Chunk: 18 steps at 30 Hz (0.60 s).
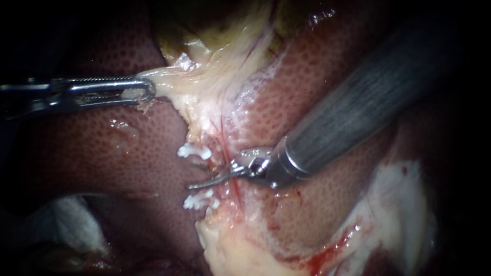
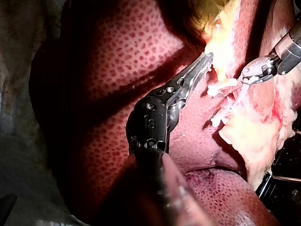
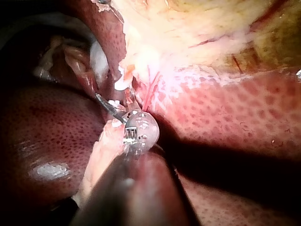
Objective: Go back from the cut left tube
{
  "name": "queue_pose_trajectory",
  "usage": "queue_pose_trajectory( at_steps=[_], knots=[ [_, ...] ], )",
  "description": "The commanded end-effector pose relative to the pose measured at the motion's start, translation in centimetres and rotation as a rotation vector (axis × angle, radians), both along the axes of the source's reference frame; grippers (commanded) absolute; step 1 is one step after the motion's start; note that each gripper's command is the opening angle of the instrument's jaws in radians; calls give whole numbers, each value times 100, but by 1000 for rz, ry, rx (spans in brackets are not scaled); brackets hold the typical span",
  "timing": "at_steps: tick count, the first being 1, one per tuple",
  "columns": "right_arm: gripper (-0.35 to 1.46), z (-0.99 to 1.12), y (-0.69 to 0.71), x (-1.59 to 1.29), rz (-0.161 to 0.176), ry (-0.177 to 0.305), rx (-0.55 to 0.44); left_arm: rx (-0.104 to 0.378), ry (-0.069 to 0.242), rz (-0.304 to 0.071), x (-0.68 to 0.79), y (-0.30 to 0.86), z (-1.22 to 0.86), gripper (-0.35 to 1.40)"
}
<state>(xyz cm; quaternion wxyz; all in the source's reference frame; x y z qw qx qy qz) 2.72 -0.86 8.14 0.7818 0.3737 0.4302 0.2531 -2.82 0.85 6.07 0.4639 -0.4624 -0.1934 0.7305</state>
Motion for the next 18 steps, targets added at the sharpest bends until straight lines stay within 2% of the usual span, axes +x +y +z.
queue_pose_trajectory(
  at_steps=[1,6,9,13,18],
  knots=[
    [138,-1,-1,-3,-3,14,-14,0,0,0,0,0,0,-35],
    [143,-13,-9,-20,-48,65,-104,0,0,0,0,0,0,-35],
    [143,-21,-7,-38,-69,86,-161,0,0,0,0,0,0,-35],
    [143,-33,6,-67,-55,75,-221,0,0,0,0,0,0,-35],
    [143,-55,28,-111,-67,83,-277,0,0,0,0,1,0,-35]
  ],
)
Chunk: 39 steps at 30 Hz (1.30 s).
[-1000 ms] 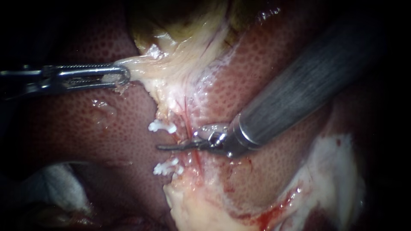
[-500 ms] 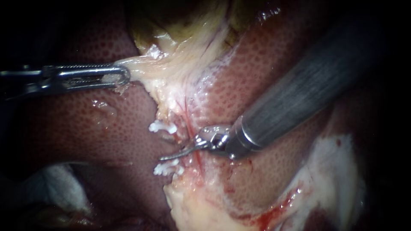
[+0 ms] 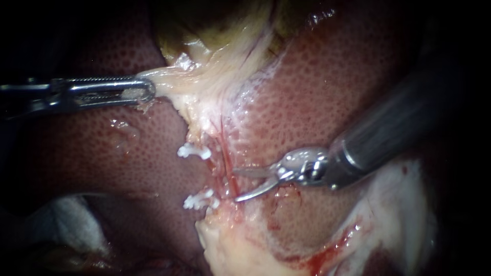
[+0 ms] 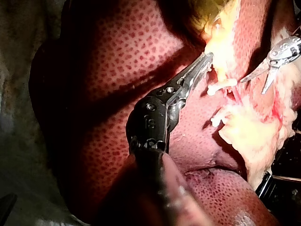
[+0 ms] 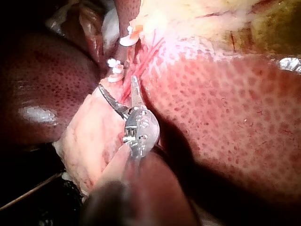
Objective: Go back from the cut left tube
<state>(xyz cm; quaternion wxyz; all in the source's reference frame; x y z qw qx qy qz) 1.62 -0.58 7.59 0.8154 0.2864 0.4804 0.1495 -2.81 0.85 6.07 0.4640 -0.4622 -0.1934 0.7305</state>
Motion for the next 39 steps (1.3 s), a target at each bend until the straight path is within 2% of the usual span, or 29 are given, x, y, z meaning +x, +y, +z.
queue_pose_trajectory(
  at_steps=[1,8,12,17,25,34,39],
  knots=[
    [143,-5,5,-10,-3,1,-17,0,0,0,0,0,0,-35],
    [143,-34,26,-50,11,-13,-71,-1,0,-1,-2,0,2,-35],
    [143,-48,33,-61,17,-16,-97,-4,3,-3,-5,-3,8,-35],
    [143,-57,34,-67,28,-30,-112,-11,4,-2,-17,-10,26,-35],
    [143,-59,33,-71,32,-32,-117,-8,-1,33,-55,-24,61,-35],
    [143,-60,32,-72,34,-29,-117,-1,-4,66,-100,-28,88,-35],
    [143,-61,31,-72,31,-28,-122,-2,-6,75,-111,-31,95,-35]
  ],
)
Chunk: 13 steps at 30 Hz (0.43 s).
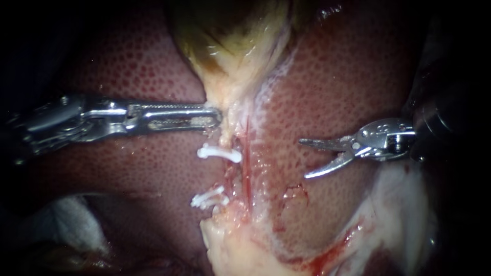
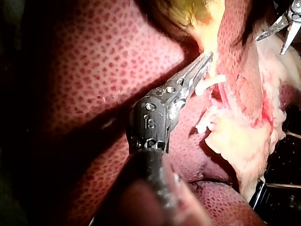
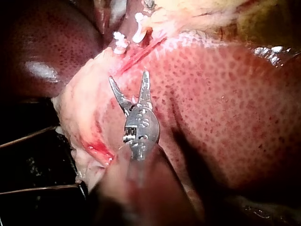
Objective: Go back from the cut left tube
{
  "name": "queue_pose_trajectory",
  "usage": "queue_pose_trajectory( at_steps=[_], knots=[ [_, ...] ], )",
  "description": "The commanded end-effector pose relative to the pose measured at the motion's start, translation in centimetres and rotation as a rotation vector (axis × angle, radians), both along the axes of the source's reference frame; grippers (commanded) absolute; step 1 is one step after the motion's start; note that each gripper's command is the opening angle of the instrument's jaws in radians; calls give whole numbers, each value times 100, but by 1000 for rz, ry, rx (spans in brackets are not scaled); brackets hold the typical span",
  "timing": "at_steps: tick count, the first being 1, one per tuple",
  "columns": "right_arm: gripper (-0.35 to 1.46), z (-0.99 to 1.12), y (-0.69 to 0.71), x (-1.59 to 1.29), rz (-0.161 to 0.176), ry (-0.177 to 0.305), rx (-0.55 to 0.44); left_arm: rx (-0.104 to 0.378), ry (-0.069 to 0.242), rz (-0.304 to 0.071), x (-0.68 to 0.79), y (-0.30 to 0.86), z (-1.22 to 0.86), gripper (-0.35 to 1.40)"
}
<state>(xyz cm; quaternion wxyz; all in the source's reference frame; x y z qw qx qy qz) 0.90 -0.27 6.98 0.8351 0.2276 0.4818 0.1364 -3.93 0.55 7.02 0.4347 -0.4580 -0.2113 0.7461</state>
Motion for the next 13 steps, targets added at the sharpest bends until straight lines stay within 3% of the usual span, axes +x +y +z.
queue_pose_trajectory(
  at_steps=[1,13],
  knots=[
    [143,0,0,0,1,-1,-1,2,4,2,0,-1,0,-35],
    [143,-1,1,2,9,1,-2,2,3,3,1,0,0,-35]
  ],
)
